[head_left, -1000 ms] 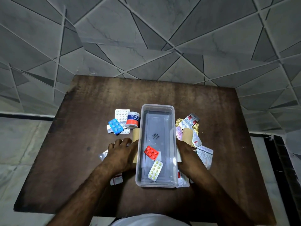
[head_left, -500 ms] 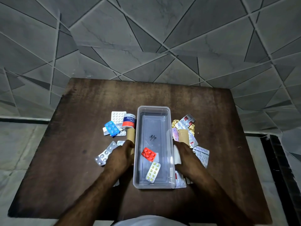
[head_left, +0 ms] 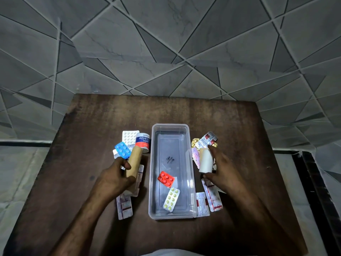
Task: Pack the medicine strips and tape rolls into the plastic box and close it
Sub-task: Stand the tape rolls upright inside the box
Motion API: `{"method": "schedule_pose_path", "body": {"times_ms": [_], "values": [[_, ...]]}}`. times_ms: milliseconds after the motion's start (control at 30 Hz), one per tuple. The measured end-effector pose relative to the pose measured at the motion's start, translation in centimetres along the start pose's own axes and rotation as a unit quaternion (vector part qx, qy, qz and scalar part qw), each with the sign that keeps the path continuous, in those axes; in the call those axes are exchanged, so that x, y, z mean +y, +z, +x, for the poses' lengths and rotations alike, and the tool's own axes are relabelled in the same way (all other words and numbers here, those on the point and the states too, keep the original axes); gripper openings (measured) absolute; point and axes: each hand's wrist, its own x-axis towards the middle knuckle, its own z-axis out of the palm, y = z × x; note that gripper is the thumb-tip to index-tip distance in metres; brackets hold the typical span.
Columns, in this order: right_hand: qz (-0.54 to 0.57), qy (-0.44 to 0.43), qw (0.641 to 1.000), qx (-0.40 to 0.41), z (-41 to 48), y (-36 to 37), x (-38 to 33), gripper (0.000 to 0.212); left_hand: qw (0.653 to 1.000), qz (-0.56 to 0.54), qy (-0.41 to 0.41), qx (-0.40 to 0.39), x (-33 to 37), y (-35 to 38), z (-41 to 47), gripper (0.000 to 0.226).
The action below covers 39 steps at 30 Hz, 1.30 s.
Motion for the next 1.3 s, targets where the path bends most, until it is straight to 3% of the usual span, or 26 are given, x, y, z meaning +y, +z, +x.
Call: {"method": "schedule_pose_path", "body": {"times_ms": [167,300,533,900,1300], "values": [[0.012,-0.04,0.999,0.027,1.9,-2.0,-1.9,0.094,0.994,-0.108,0.027,0.008,2.4,-2.2,0.5,0.033],[0.005,-0.079,0.996,0.038,3.9,-3.1,-4.4,0.093,0.989,-0.132,0.07,0.021,6.0,-1.1,1.9,0.034],[-0.063,-0.149,0.987,0.004,7.4,-2.5,-6.9,0.091,0.995,-0.054,0.086,0.018,10.6,2.3,4.5,0.032],[-0.206,-0.131,0.969,-0.044,10.9,2.1,-6.2,0.101,0.995,0.07,0.065,0.027,11.0,6.9,5.7,0.047],[-0.281,-0.156,0.947,-0.023,11.5,3.3,-6.3,0.083,0.985,0.16,0.067,-0.021,12.0,7.4,6.7,0.049]]}}
